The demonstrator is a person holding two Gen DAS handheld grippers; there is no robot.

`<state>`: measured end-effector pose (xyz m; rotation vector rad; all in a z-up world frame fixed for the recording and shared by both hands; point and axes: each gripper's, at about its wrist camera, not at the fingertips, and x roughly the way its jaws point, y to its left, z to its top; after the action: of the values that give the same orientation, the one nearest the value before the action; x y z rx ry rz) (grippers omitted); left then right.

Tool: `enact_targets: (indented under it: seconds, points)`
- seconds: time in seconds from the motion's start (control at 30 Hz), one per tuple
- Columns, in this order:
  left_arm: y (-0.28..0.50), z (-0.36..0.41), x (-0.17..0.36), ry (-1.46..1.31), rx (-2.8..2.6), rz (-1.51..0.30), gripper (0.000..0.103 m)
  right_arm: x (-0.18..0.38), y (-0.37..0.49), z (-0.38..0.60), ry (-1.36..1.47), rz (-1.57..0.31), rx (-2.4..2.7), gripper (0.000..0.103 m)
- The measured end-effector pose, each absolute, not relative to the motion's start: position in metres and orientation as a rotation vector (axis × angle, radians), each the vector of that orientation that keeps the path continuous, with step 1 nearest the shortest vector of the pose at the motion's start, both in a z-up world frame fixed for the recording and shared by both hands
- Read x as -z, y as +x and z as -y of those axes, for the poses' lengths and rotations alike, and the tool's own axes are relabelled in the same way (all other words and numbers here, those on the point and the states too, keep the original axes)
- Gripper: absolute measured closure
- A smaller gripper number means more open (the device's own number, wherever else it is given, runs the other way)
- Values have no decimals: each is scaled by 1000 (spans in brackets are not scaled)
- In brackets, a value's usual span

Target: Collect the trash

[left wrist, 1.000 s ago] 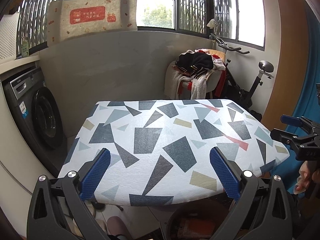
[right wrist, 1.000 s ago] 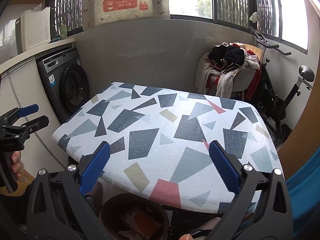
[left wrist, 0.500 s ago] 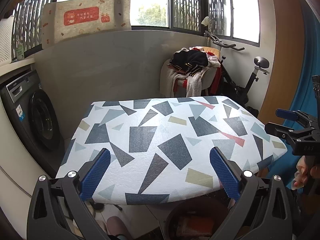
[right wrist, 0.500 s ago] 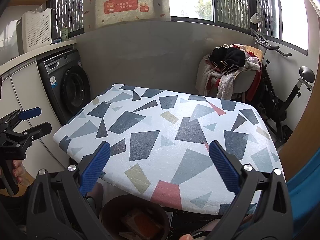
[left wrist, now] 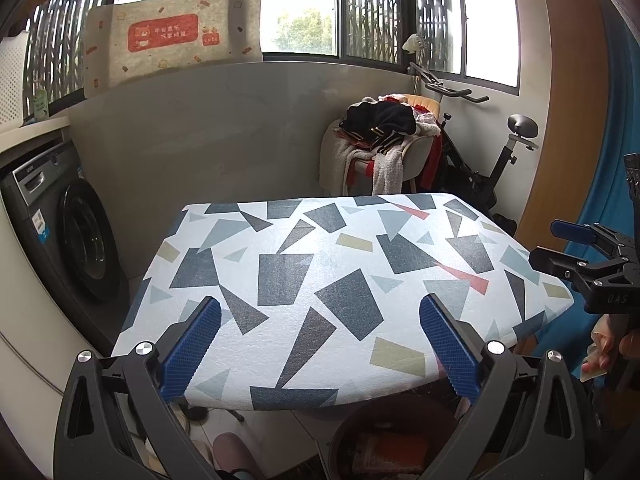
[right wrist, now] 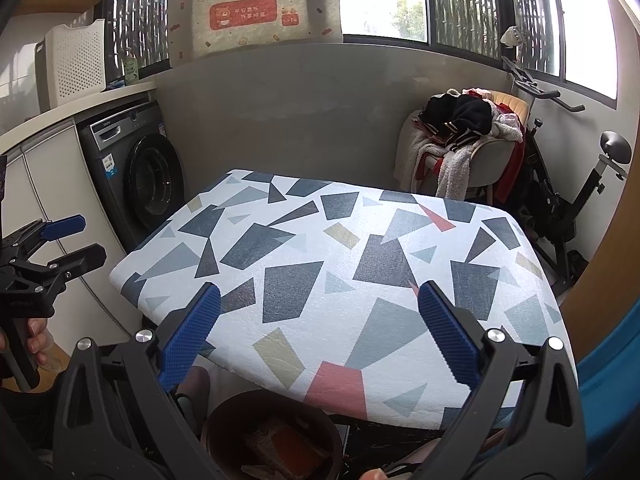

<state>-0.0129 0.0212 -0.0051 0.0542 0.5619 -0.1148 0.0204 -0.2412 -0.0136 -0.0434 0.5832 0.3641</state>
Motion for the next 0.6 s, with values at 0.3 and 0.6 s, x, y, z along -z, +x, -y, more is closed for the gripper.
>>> enact_targets:
  seconds: [0.3,0.6]
  points:
    - [-13,-20,6,58,114,-565,6,15,21,241,-48,-581,-358,6]
    - [-14,-22,9,54,109,-562,6,15,20,240,-48,-581,-361,6]
